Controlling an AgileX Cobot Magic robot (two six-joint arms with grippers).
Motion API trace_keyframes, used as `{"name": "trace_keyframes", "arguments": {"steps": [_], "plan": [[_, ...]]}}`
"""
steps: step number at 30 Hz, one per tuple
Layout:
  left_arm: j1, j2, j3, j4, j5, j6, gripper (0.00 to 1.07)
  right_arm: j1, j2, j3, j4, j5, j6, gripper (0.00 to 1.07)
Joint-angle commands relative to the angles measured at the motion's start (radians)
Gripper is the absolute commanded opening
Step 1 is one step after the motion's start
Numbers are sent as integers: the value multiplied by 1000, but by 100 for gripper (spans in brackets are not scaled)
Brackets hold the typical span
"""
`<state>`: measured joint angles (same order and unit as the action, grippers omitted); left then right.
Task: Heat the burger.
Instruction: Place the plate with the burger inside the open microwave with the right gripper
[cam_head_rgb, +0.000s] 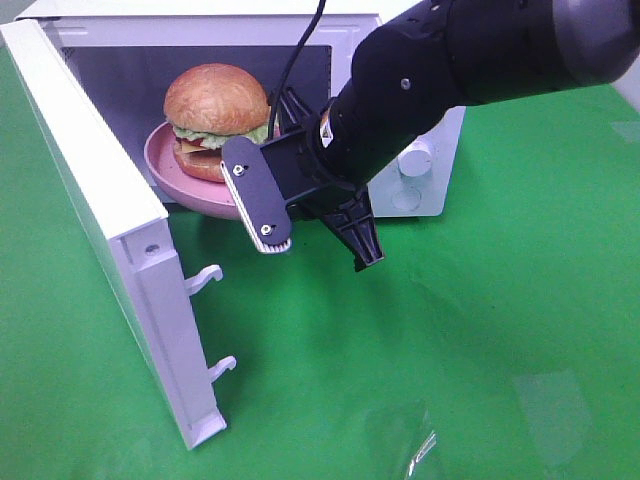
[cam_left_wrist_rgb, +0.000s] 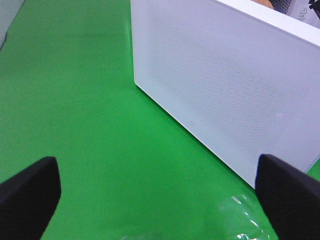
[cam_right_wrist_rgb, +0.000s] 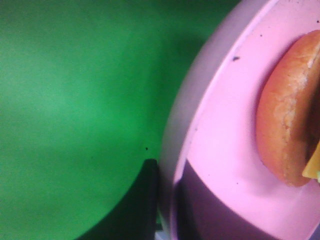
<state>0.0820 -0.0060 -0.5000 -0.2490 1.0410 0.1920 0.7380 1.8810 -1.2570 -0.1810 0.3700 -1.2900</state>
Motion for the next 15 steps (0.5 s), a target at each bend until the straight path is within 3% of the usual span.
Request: {"name": "trace_keyframes", "arguments": {"steps": [1,15], "plan": [[-7,-19,2,-3,0,-6,98,-4,2,-38,-13,-46,15,0],[-7,-19,2,-3,0,-6,98,-4,86,-178,-19,2,60,1]]}}
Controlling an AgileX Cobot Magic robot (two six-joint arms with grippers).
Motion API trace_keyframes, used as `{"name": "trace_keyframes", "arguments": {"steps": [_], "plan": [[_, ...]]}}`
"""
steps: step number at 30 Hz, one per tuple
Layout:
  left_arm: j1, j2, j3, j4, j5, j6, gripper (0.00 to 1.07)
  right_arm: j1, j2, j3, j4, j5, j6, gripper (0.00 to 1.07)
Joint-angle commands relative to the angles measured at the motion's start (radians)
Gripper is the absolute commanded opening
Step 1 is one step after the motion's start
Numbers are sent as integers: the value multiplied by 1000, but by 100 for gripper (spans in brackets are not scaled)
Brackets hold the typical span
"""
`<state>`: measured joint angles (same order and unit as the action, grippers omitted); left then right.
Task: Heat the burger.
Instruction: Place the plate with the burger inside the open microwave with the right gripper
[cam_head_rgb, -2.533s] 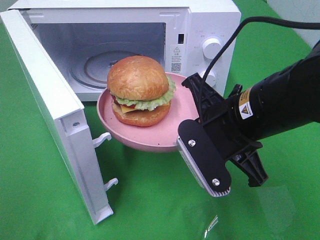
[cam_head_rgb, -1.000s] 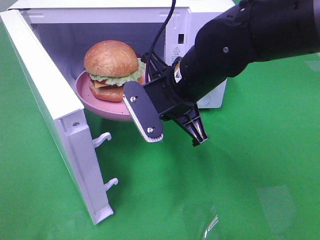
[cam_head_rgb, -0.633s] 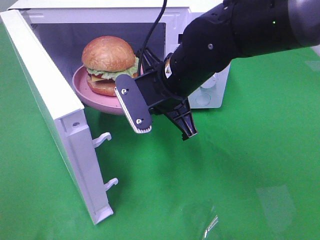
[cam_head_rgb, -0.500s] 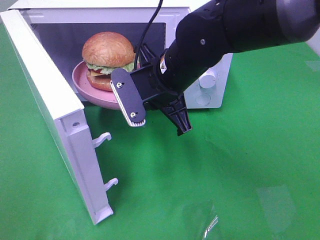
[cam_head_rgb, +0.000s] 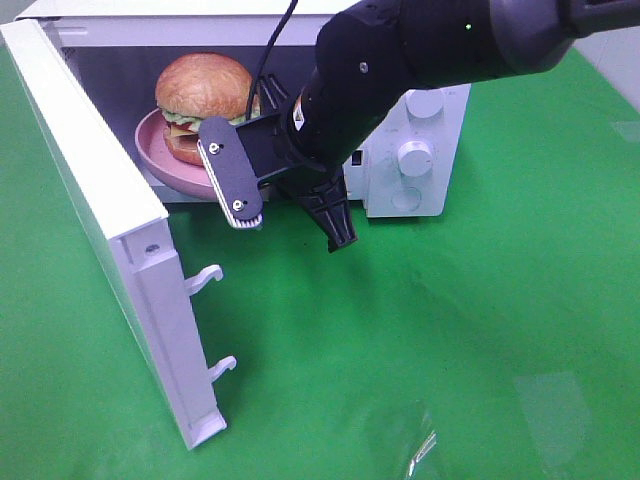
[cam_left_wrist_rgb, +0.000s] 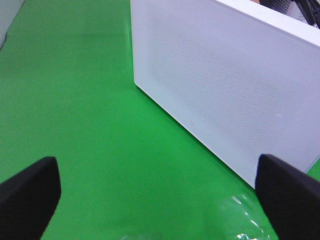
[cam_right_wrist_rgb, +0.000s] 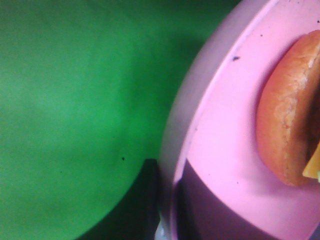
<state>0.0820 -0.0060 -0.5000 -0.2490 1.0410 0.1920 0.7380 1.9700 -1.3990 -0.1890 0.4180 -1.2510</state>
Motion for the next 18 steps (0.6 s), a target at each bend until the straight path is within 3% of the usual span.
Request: {"name": "trace_keyframes", "arguments": {"steps": [1,18], "plan": [[-7,-19,2,-3,0,-6,98,-4,-3,-36,-11,-46,21,1],[-7,-19,2,-3,0,-6,98,-4,102,-181,-12,-6,76,1]]}}
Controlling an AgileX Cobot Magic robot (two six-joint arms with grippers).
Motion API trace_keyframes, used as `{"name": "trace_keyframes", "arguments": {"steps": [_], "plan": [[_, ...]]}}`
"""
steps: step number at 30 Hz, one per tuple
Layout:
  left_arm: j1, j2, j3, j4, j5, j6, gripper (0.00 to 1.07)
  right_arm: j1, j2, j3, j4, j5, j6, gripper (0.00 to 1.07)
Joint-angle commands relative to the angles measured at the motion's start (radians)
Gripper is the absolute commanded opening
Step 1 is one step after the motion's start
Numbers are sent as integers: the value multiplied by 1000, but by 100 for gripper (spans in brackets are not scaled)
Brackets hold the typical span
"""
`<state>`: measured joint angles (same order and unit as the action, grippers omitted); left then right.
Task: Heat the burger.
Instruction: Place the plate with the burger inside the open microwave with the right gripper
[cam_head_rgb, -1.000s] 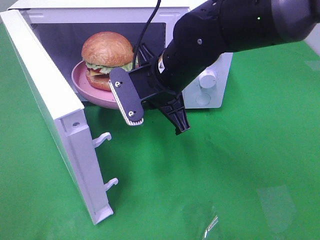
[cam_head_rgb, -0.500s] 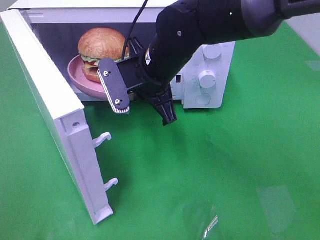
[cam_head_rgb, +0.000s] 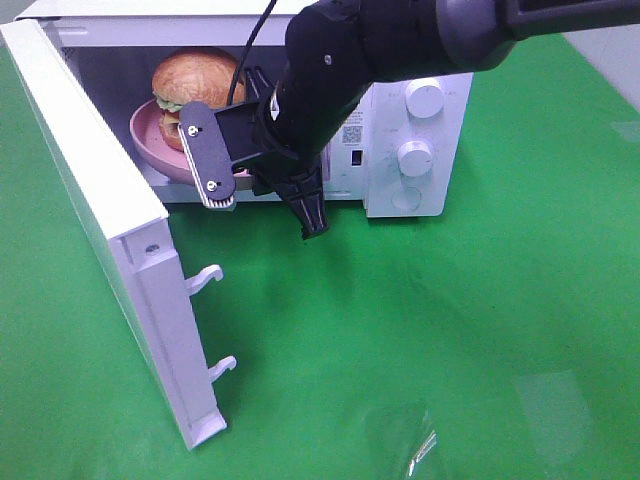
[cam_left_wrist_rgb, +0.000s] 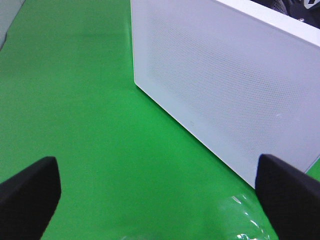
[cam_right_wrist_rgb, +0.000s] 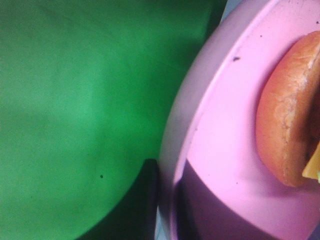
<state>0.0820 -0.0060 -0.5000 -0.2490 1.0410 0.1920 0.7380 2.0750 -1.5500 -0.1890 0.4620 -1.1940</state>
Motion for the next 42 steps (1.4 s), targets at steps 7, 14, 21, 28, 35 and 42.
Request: {"name": "trace_keyframes", "arguments": {"steps": [7,14,21,28,35,42], "plan": [[-7,-19,2,-3,0,-6,98,-4,59,-117,-55,-36,81,2],[-7,-19,2,-3,0,-6,98,-4,109,-191,-87,-11,125,2],[-7,-19,2,-2,0,-6,98,-15,170,-298,-99,13,170,2],[-7,-19,2,9,0,-6,98,-15,208,-358,-115,32,178,2],[-7,-14,2,16,1,-6,98,-16,241,-387,-118,34,177,3],[-7,-14,2,19,1,-6,98,-16,252,-399,-128,32,177,5]]}}
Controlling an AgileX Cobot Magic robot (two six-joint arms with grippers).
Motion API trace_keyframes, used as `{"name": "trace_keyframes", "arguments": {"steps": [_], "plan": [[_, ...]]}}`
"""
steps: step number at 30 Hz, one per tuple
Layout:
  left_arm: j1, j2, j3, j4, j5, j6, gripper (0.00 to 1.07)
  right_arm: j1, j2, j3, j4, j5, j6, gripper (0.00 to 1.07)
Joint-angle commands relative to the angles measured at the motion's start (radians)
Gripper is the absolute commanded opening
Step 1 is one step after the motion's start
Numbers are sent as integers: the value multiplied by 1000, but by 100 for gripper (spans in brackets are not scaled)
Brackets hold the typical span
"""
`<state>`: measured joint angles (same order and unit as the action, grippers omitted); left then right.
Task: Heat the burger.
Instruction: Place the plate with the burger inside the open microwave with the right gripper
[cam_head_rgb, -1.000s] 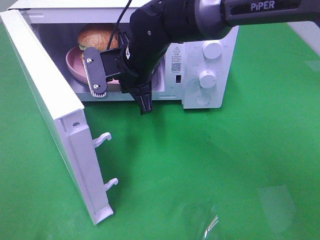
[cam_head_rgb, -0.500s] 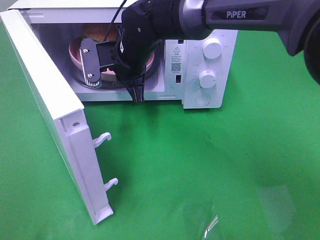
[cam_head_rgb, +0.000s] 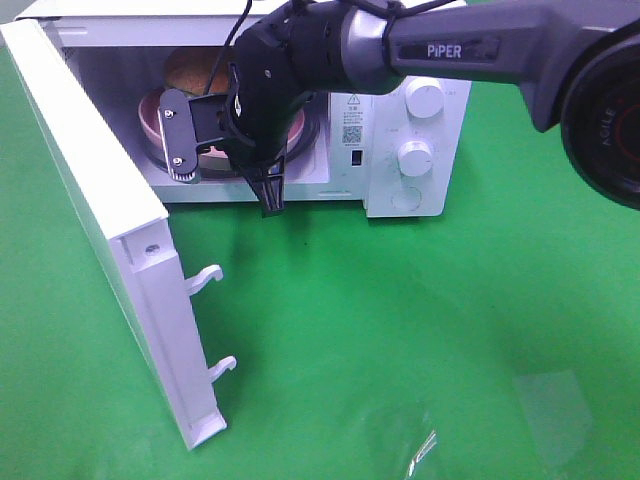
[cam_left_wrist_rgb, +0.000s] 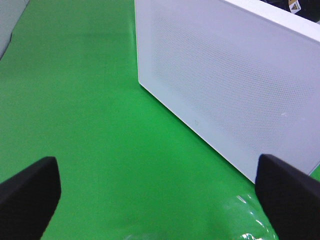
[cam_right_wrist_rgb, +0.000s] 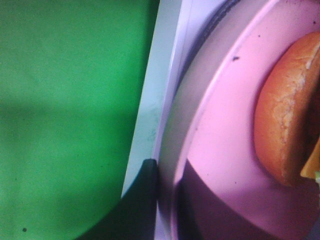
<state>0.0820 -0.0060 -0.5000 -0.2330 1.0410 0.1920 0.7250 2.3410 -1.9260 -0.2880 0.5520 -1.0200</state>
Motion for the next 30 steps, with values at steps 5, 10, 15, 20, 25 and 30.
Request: {"name": "trace_keyframes", "arguments": {"steps": [5,10,15,20,25,30], "plan": [[-7,-14,2,3,1,-6,98,-3,-14,-23,-40,-60,-5,5],[-7,-14,2,3,1,-6,98,-1,-14,-23,-40,-61,-5,7],[-7,-14,2,3,1,-6,98,-1,-14,-23,-39,-61,30,10],[-7,-14,2,3,1,-6,98,-1,-14,-23,-39,-61,47,17],[-7,-14,2,3,1,-6,98,-1,-14,-23,-39,-56,60,32],[-7,-14,2,3,1,-6,98,0,-14,-23,-39,-48,100,38]]}}
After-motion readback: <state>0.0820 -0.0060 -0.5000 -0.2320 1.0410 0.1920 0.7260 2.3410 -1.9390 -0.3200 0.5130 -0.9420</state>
